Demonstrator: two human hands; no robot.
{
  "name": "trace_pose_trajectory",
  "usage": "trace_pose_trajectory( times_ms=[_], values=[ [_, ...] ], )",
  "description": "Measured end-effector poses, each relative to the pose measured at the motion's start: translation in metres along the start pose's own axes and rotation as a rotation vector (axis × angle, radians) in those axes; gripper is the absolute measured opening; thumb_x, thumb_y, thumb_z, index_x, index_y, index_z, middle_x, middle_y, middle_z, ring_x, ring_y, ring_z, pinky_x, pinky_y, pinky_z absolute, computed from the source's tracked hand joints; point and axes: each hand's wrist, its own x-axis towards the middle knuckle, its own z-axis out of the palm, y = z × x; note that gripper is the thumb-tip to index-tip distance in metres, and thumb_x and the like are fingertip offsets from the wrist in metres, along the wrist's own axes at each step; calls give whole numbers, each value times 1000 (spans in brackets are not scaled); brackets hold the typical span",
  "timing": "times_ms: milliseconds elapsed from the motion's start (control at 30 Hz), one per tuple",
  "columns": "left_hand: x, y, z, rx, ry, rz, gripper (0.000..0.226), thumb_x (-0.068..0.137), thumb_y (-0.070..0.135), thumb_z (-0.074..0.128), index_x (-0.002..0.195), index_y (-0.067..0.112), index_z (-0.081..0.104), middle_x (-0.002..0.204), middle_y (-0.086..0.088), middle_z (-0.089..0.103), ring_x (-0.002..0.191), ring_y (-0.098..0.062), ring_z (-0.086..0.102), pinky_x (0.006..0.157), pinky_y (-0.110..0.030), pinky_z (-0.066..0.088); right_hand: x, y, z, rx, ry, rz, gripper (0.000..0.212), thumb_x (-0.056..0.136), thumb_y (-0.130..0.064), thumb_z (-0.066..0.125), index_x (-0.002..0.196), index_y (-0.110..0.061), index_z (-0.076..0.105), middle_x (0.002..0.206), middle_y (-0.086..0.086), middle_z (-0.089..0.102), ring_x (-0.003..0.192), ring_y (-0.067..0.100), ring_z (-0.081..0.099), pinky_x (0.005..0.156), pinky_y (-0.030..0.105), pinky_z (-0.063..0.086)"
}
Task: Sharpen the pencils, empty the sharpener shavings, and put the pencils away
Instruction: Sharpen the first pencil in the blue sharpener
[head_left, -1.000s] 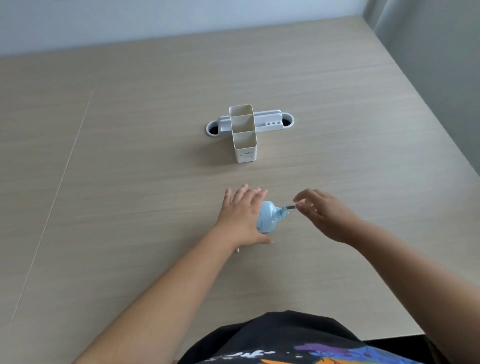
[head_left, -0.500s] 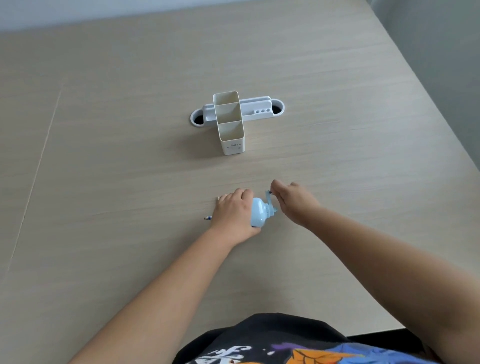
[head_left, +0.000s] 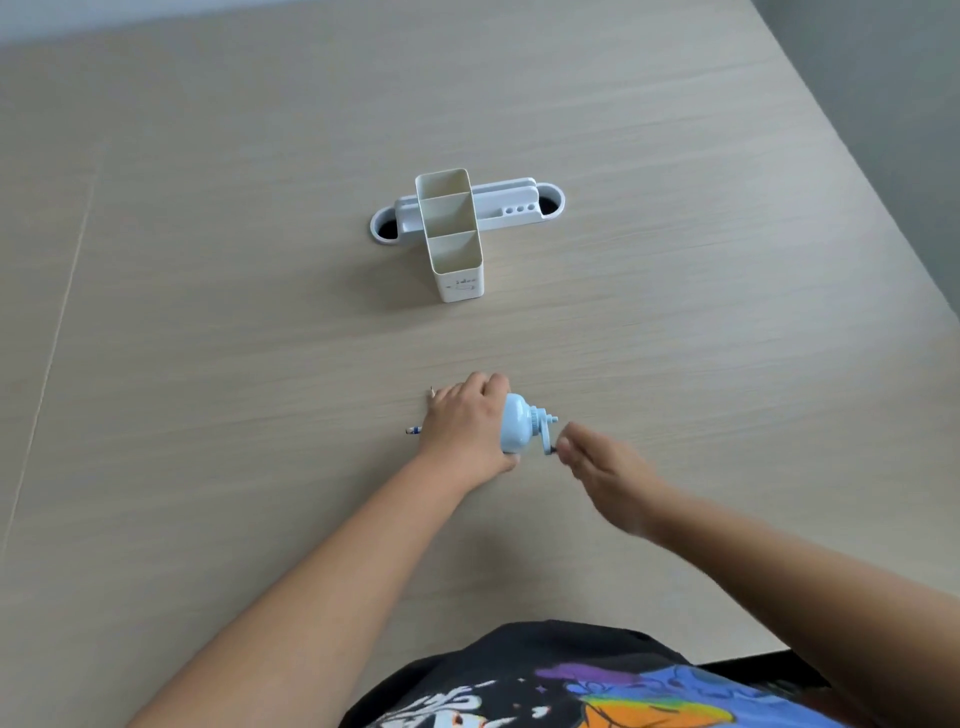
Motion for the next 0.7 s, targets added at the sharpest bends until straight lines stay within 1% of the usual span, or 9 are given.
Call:
trace_pose_trajectory(
  times_ms=[67,167,267,333,400,467,567,633,700],
  values=[
    [1,0,0,12,-12,12,69,57,43,78,110,18,43,109,-1,53,98,-26,55,89,-37,39,16,-11,-10,60,84,-31,27,99,-27,38,74,-22,48,62,-3,44,61,16,41,62,34,36],
    [0,1,-1,51,-16,72,69,59,42,79,112,18,43,113,-2,52,102,-25,54,92,-36,36,52,-11,-19,45,170,-37,28,100,-27,36,73,-22,42,62,-4,45,67,21,43,65,35,37],
    [-1,2,-2,23,7,66,65,58,40,78,109,17,45,111,-2,52,100,-26,54,91,-36,36,74,9,-13,-264,179,-35,20,99,-30,32,81,-25,40,67,-11,50,84,26,44,77,36,31],
    [-2,2,-2,9,19,53,63,57,40,78,107,17,46,108,-1,53,97,-26,55,89,-36,38,72,21,-7,-515,182,-78,16,96,-30,31,88,-26,44,85,-8,60,92,27,42,78,37,27],
    [-3,3,-2,0,21,42,62,57,39,78,106,18,47,106,-1,54,95,-26,55,86,-36,39,59,30,1,-727,114,-126,16,94,-25,35,99,-24,50,97,-1,59,99,28,42,81,37,28],
    [-3,4,-2,6,15,32,62,57,38,78,107,18,46,106,-2,54,94,-26,56,85,-36,39,38,39,9,-838,65,-274,12,91,-22,39,95,-23,50,89,-1,57,94,28,47,77,35,26],
    [-2,5,-3,28,-6,40,65,57,38,79,108,18,44,108,-2,52,96,-26,55,87,-35,39,9,33,0,-701,120,-399,13,90,-31,38,81,-25,46,75,-8,55,77,20,46,65,32,16],
    [0,5,-5,39,-27,53,68,57,40,80,110,18,43,110,-2,51,99,-25,54,89,-35,38,19,16,-18,-536,215,-407,22,89,-36,31,80,-25,48,76,-9,57,77,15,39,64,31,13],
    [1,3,-6,45,-38,69,69,58,41,79,112,18,43,112,-2,51,102,-25,53,91,-35,37,39,6,-26,-434,290,-369,28,91,-37,26,81,-24,50,79,-11,57,81,14,37,68,29,14]
  ],
)
